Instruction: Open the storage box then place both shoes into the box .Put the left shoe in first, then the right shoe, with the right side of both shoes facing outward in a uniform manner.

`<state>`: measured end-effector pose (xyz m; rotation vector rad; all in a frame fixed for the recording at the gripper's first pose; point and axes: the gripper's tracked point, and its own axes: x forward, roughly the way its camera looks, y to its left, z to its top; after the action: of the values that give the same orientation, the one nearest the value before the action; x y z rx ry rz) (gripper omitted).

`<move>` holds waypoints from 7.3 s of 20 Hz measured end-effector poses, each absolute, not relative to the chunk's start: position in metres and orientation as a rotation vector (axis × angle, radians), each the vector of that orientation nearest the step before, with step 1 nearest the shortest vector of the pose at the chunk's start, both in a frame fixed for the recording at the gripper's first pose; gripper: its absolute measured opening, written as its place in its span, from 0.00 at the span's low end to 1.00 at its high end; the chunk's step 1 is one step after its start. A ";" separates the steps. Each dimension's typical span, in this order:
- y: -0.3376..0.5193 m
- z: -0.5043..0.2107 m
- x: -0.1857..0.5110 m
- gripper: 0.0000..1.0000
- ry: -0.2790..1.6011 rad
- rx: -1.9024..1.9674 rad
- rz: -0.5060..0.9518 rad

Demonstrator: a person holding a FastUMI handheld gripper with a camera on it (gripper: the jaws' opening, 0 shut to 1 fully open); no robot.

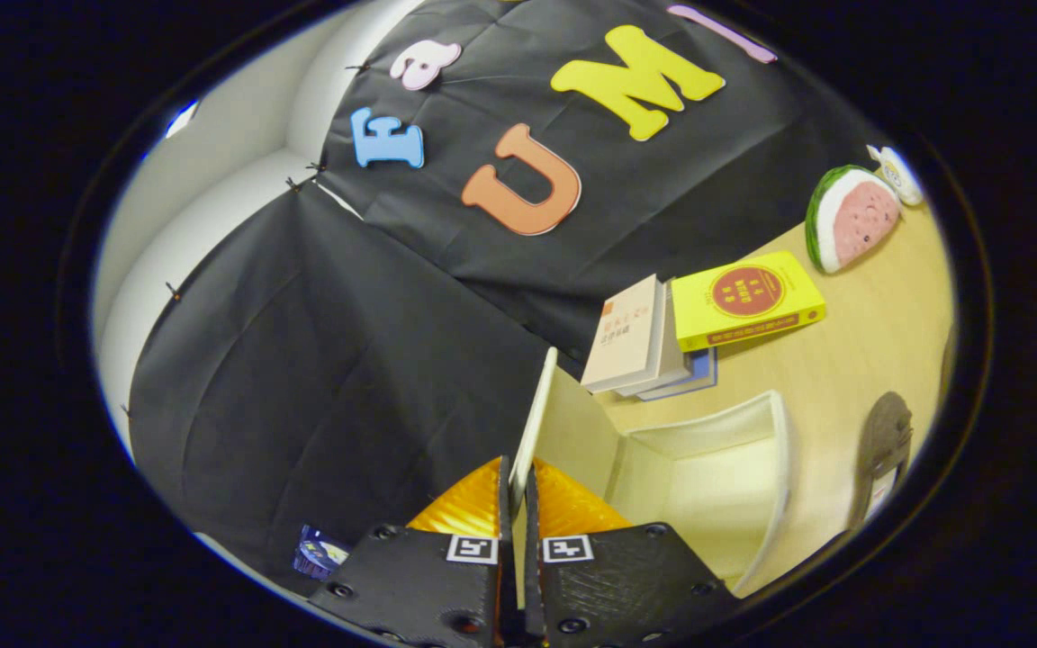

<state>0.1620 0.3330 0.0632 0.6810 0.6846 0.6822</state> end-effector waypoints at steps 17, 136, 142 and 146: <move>0.478 0.058 0.152 0.62 0.715 0.615 0.762; 0.201 -0.074 0.144 0.95 1.093 0.166 0.206; 0.091 -0.097 0.141 0.95 1.113 0.068 0.054; 0.014 -0.120 0.141 0.95 1.140 0.029 -0.060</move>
<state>0.1413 0.0143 -0.1204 0.0286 1.1403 -0.0605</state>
